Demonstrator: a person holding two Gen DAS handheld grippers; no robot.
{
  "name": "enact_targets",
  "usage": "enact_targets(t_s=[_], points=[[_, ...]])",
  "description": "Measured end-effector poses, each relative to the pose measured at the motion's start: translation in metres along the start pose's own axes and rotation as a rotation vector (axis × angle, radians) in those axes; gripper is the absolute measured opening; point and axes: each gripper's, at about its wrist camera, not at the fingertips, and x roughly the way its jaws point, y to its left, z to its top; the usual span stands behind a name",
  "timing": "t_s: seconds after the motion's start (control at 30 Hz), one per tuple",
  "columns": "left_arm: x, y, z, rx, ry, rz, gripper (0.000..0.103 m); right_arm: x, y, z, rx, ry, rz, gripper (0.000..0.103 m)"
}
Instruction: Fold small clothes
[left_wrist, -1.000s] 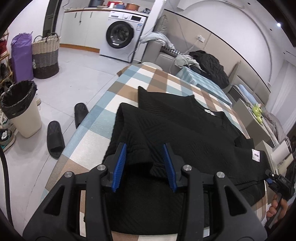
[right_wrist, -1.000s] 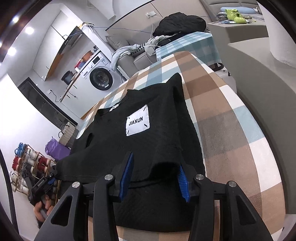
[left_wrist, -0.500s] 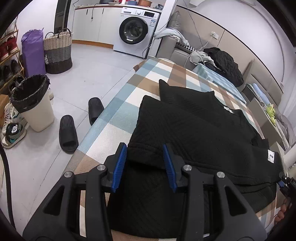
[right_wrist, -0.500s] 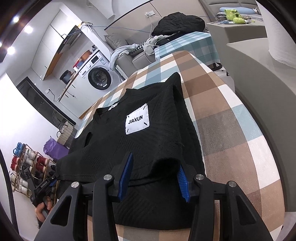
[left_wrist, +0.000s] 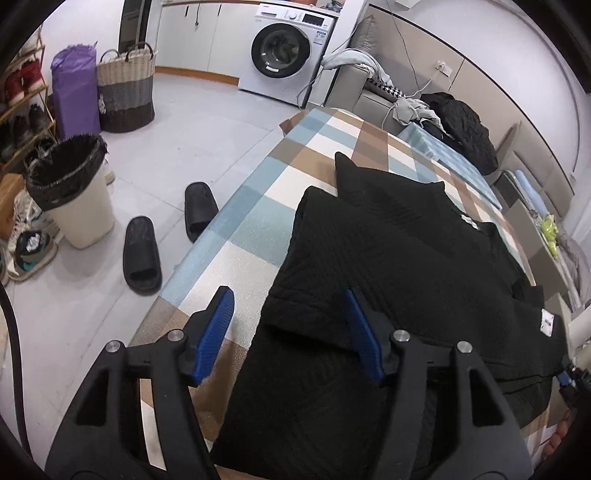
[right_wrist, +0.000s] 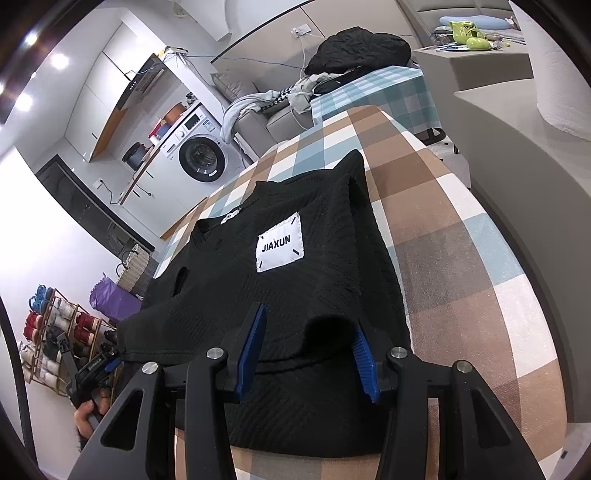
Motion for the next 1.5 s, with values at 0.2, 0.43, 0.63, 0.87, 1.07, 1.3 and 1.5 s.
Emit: enact_targets(t_s=[0.2,0.43,0.63,0.87,1.07,1.3,1.5], points=[[-0.002,-0.006,-0.001,0.005,-0.022,-0.038,0.042,0.002,-0.001,-0.001,0.005,0.006,-0.001,0.046],[-0.021,-0.019,0.001,0.063,-0.105,-0.080,0.042,0.001,0.001,-0.001,0.000,0.005,0.000,0.046],[-0.006,-0.013,0.006,0.009,-0.061,-0.068,0.010,0.002,0.001,-0.001,0.013,0.006,0.003,0.046],[-0.015,-0.022,0.017,0.004,-0.131,-0.104,0.006,0.000,-0.010,0.006,0.100,-0.033,0.031,0.025],[-0.023,-0.036,0.047,0.017,-0.196,-0.139,0.006,-0.007,-0.001,0.032,0.114,-0.064,0.107,0.008],[-0.003,-0.059,0.110,0.023,-0.242,-0.162,0.006,0.009,0.006,0.106,0.163,-0.130,0.109,0.008],[0.036,-0.069,0.153,0.000,-0.215,-0.054,0.052,0.053,0.002,0.152,0.130,-0.170,-0.213,0.035]])
